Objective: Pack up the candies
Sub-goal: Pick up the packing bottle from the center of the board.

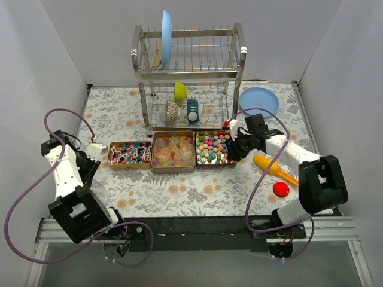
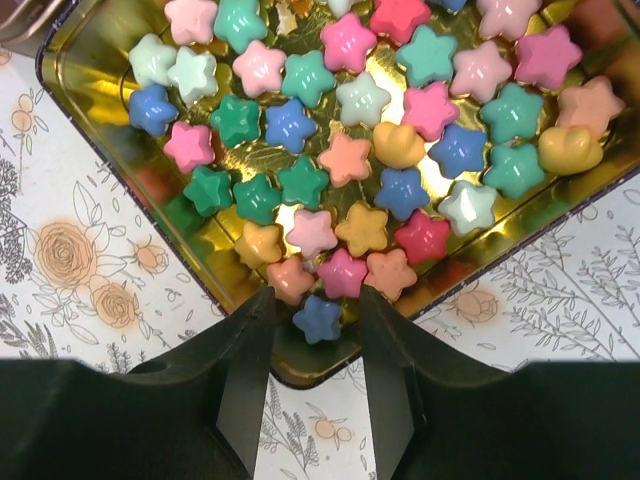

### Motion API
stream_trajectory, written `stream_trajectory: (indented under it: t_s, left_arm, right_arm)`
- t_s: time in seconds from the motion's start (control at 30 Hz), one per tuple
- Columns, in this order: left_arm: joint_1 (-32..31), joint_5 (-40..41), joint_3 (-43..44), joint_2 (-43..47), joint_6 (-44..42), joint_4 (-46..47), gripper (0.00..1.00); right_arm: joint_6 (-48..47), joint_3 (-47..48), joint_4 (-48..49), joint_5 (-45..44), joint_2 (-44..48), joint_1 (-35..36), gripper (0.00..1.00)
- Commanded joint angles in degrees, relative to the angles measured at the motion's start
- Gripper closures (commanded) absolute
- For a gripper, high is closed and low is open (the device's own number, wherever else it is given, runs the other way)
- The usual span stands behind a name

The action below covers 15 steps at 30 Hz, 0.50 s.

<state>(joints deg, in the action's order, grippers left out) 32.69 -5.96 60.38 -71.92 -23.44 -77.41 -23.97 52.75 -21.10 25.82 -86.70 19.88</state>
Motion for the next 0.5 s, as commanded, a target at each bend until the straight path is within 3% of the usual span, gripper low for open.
stream_trajectory:
  t_s: [0.0,0.17,0.3,0.37,0.47]
  left_arm:
    - [-2.70,-3.97,0.79,-0.59,0.33,-2.22,0.83]
    - [-11.49,-8.09,2.89,-1.03,3.91,-2.05,0.95]
    - [-27.18,-11.35,6.84,-0.41,10.16,-2.05,0.99]
    - [-31.88,-12.49,8.61,-1.37,13.58,-2.05,1.00]
    - [-44.16,-14.87,11.25,-3.57,20.61,-0.74,1.00]
  right_arm:
    - [0.06,-1.51,-0.43,0.11,3.20,-0.28,0.53]
    - [-0.20,-3.27,0.01,-1.13,6.09,-0.28,0.53]
    - [0.59,-2.48,-3.06,-3.14,8.73,-1.07,0.51]
    - [-1.08,-0.64,-5.08,-4.29,9.79,-2.73,0.48]
    - [-2.84,1.91,-8.42,-2.81,9.44,-8.87,0.45]
